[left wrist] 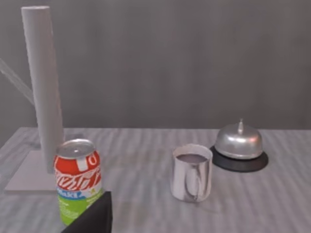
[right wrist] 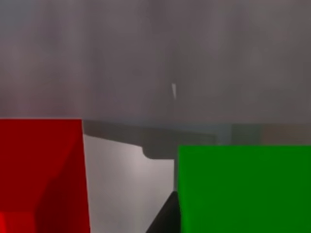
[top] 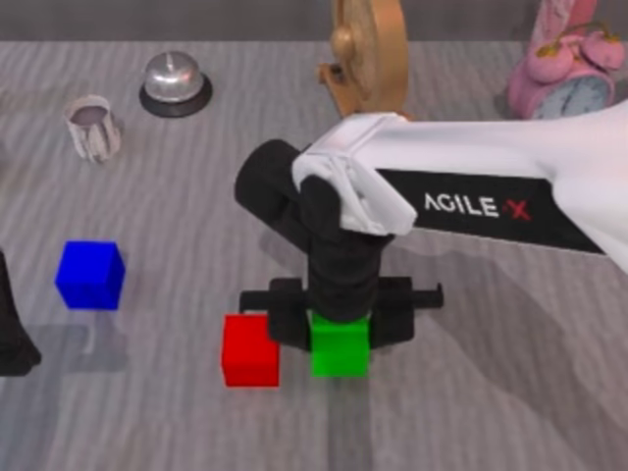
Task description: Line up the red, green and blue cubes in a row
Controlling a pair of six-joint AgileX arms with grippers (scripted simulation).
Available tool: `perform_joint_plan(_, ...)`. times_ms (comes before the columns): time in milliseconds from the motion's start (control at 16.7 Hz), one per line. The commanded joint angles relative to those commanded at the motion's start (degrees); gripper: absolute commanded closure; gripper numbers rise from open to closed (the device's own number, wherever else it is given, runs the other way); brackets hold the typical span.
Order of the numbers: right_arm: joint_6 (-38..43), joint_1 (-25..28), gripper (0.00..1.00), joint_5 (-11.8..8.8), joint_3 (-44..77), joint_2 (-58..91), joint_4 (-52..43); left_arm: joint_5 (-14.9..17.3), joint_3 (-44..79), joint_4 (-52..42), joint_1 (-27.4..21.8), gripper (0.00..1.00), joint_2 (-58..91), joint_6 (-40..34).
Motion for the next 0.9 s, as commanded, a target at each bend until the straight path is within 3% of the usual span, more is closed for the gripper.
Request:
perform_joint_plan(360,0.00,0.00,0.02,0.00,0.00,0.00,0.00,0.00,0.00,0.00,0.00,0.00,0.00,0.00)
perform_joint_plan(900,0.00,-0.14,0.00,0.00,0.01,-0.04,-0.01,0.00,0.00,0.00,0.00,0.00,0.00,0.00)
